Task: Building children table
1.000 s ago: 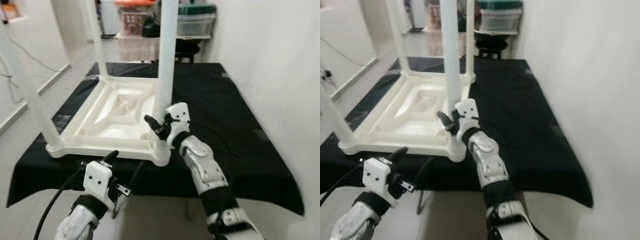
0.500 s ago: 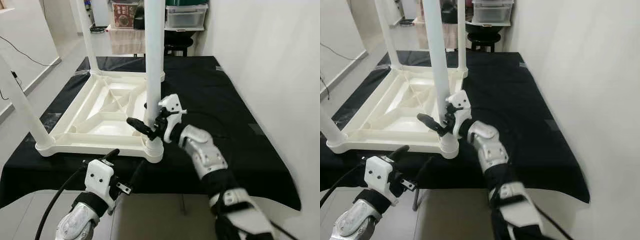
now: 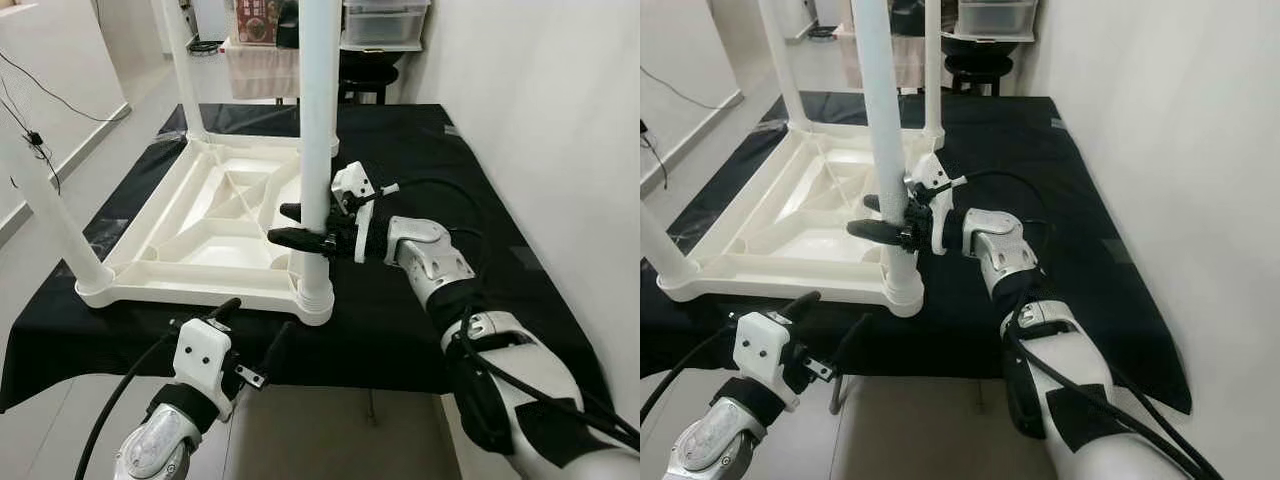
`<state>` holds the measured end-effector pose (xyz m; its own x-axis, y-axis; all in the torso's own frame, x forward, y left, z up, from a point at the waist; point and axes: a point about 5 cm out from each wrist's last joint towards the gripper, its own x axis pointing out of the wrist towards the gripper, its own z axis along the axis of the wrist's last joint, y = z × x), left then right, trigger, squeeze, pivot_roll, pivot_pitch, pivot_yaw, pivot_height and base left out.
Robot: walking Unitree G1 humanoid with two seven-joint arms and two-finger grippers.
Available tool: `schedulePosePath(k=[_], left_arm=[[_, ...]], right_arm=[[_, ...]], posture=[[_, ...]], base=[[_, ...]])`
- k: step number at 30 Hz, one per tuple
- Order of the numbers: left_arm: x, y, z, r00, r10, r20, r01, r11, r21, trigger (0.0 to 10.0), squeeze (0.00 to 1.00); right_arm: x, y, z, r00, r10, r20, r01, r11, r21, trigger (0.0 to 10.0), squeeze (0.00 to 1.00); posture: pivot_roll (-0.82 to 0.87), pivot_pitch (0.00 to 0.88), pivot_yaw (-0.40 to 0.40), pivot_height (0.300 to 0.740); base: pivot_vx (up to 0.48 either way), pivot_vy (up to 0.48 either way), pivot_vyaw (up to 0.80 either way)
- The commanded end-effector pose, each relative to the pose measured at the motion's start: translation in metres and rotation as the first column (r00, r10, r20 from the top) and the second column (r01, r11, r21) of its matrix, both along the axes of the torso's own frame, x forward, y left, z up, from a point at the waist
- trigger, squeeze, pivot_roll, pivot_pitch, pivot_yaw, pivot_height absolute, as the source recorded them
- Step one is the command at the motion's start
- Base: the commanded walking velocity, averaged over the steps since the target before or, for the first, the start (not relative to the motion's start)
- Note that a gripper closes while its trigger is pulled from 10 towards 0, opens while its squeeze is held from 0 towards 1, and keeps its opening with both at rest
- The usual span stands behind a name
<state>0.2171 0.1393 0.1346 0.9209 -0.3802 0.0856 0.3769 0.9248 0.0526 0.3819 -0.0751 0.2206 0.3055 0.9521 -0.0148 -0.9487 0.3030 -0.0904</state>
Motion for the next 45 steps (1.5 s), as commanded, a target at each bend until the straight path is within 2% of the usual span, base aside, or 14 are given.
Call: schedulePosePath(k=[1,10,11,13,16,22,23,24,25,26,28,32,33,45], left_arm=[[-0.001,0.000,-0.003,1.000,0.005,-0.013,-0.005,1.000,-0.001,10.0,0.00],[-0.003,0.001,-0.003,1.000,0.002,-0.015,-0.003,1.000,-0.011,10.0,0.00],[-0.003,0.002,-0.002,1.000,0.004,-0.015,-0.004,1.000,-0.012,10.0,0.00],[-0.002,0.003,-0.002,1.000,0.005,-0.015,-0.005,1.000,-0.020,10.0,0.00],[-0.002,0.003,-0.002,1.000,0.007,-0.016,-0.007,1.000,-0.012,10.0,0.00],[-0.002,0.002,-0.003,1.000,-0.006,-0.021,0.005,0.999,-0.043,10.0,0.00],[-0.002,0.002,-0.003,1.000,-0.002,-0.018,0.001,0.999,-0.042,10.0,0.00],[-0.003,0.002,-0.003,1.000,0.008,-0.016,-0.008,0.999,-0.039,10.0,0.00],[-0.003,0.002,-0.003,1.000,0.008,-0.016,-0.008,0.999,-0.039,10.0,0.00],[-0.003,0.003,-0.003,1.000,0.019,-0.014,-0.019,0.999,-0.039,10.0,0.00],[-0.002,0.003,-0.003,1.000,0.025,-0.013,-0.025,0.999,-0.036,10.0,0.00],[0.000,0.003,-0.003,1.000,0.024,-0.014,-0.024,0.999,-0.035,10.0,0.00],[0.000,0.003,-0.003,1.000,0.023,-0.014,-0.023,0.999,-0.036,10.0,0.00],[0.002,0.002,-0.004,1.000,0.022,-0.015,-0.022,0.999,-0.040,10.0,0.00]], right_arm=[[0.000,0.001,0.000,1.000,0.015,0.012,-0.015,1.000,-0.007,0.0,0.00],[-0.001,-0.006,-0.029,0.971,-0.240,-0.004,0.239,0.970,-0.037,0.0,0.00],[-0.005,0.004,-0.048,0.813,-0.563,-0.150,0.575,0.817,0.047,0.0,0.00],[-0.044,0.036,-0.078,0.734,-0.656,-0.177,0.671,0.741,0.036,0.0,0.00],[-0.045,0.050,-0.082,0.815,-0.563,-0.137,0.568,0.823,0.002,0.0,0.00],[-0.031,0.050,-0.079,0.836,-0.538,-0.104,0.540,0.842,-0.015,0.0,0.00],[-0.031,0.050,-0.081,0.823,-0.556,-0.113,0.557,0.830,-0.026,7.5,0.00],[-0.031,0.051,-0.081,0.824,-0.551,-0.129,0.554,0.832,-0.020,10.0,0.00],[-0.031,0.051,-0.081,0.824,-0.551,-0.129,0.554,0.832,-0.020,10.0,0.00],[-0.030,0.052,-0.077,0.842,-0.526,-0.120,0.530,0.848,-0.005,10.0,0.87],[-0.032,0.055,-0.070,0.862,-0.492,-0.122,0.497,0.867,0.015,10.0,1.00],[-0.028,0.057,-0.044,0.955,-0.287,-0.078,0.293,0.953,0.079,10.0,1.00],[-0.026,0.053,-0.038,0.973,-0.221,-0.059,0.225,0.972,0.071,10.0,0.00],[-0.014,0.029,-0.013,0.989,0.148,0.017,-0.147,0.987,-0.072,10.0,0.00]], posture=[[0.06,0.062,-0.042,0.740],[0.05,0.079,-0.056,0.740],[0.03,0.078,-0.063,0.740],[0.04,0.096,-0.040,0.740],[0.04,0.072,-0.031,0.740],[0.04,0.072,-0.047,0.740],[0.04,0.072,-0.049,0.740],[0.05,0.070,-0.048,0.740],[0.05,0.070,-0.048,0.740],[0.05,0.070,-0.048,0.740],[0.05,0.066,-0.047,0.740],[0.06,0.060,-0.046,0.740],[0.06,0.059,-0.047,0.740],[0.06,0.053,-0.052,0.740]], base=[[0.000,0.000,0.00],[0.000,0.000,0.00],[0.000,0.000,0.00],[0.000,0.000,0.00],[0.000,0.000,0.00],[0.000,0.000,0.00],[0.000,0.000,0.00],[0.000,0.000,0.00],[0.000,0.000,0.00],[0.000,0.000,0.00],[0.000,0.000,0.00],[0.000,0.000,0.00],[0.000,0.000,0.00],[0.000,0.000,0.00]])
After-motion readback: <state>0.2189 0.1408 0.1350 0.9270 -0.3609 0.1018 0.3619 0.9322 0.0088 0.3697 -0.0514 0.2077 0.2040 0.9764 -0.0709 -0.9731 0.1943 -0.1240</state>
